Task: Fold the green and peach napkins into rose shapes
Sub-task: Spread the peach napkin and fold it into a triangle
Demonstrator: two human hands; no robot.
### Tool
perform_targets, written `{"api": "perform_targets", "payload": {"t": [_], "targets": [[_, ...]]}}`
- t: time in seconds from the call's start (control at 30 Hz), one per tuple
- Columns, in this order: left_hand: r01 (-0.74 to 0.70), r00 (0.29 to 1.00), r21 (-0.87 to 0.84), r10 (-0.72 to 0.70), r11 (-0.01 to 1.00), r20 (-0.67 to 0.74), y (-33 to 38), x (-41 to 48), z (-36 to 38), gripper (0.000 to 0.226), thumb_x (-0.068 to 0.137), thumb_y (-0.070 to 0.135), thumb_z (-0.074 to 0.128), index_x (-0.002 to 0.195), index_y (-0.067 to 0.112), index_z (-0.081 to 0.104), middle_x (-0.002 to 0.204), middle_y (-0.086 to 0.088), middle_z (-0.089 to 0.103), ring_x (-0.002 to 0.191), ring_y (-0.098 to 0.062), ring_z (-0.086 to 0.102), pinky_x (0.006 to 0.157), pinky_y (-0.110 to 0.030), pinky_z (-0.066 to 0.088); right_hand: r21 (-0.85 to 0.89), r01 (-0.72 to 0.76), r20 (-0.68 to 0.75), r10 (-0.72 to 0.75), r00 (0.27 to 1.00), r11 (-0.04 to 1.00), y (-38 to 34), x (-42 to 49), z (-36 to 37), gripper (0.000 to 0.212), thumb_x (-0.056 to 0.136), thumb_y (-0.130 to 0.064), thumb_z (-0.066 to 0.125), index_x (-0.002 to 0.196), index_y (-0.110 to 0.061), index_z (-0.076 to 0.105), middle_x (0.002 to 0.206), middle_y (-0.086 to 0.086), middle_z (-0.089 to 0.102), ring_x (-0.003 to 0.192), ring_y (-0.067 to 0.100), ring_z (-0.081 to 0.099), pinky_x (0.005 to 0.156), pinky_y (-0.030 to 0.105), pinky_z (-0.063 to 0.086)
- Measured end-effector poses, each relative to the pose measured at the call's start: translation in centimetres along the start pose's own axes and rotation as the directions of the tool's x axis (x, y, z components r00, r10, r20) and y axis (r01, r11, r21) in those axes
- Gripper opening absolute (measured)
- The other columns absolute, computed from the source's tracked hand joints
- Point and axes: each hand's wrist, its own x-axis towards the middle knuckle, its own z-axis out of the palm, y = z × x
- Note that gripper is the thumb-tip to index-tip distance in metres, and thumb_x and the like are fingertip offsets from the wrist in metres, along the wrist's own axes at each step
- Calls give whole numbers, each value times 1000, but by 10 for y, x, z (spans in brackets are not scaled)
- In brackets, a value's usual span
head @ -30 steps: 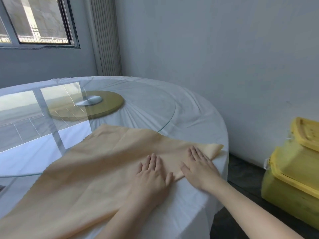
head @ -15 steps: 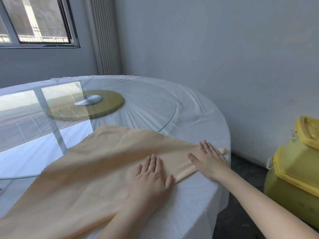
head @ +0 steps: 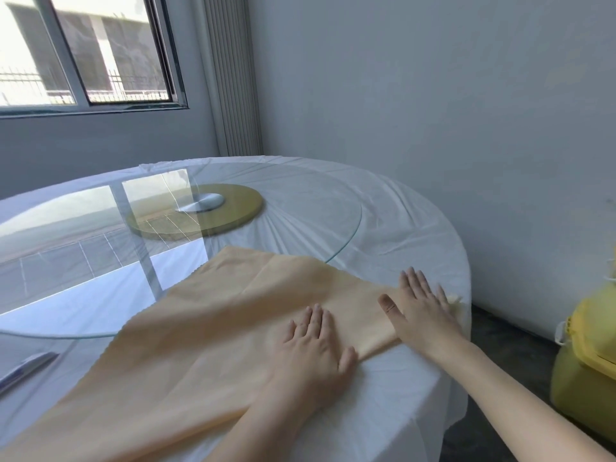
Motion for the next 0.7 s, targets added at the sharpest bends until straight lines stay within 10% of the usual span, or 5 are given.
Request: {"api": "perform_targets", "payload": {"t": [0.1,0.17,0.23,0.4,0.7], "targets": [[7,1000,-4,-7,1000,2,0,1,2,79,87,58,17,151,14,1,159,-5,-3,145,-16,-7,116,-37,-2,237,195,14,-204,979,952,-47,-18,6,128,49,-88,-22,149,-12,3,158,-2,-2,144,7,-6,114,27,-4],[4,1000,-30,-4,1000,2,0,1,2,78,87,60,14,151,17,0,159,-4,-2,145,-15,-7,116,-36,-2,348,242,37,-272,962,906,-66,-20,13,108,68,-83,-9,149,-13,7,158,-2,3,143,5,-3,114,23,-2],[-17,1000,-64,18,998,3,-1,1,1,89,76,65,2,151,17,-1,159,-3,-3,145,-14,-7,116,-34,-2,311,259,44,-286,957,915,-69,-20,17,85,84,-68,-1,149,-14,10,158,-2,6,144,5,0,114,23,-1],[8,999,-26,-7,1000,37,-18,-18,-11,66,95,45,17,150,11,4,159,-6,-2,145,-16,-6,116,-34,-1,68,291,7,-292,956,954,-68,-21,29,139,37,-75,-45,150,-18,13,158,-4,8,144,6,2,114,24,-1],[272,957,72,-277,960,84,-80,-83,-28,70,96,52,17,150,12,-2,158,-4,-8,145,-16,-11,116,-37,-2,13,285,35,-285,958,958,-71,-26,26,122,53,-81,-31,150,-19,11,158,-4,4,144,7,0,115,27,1]]}}
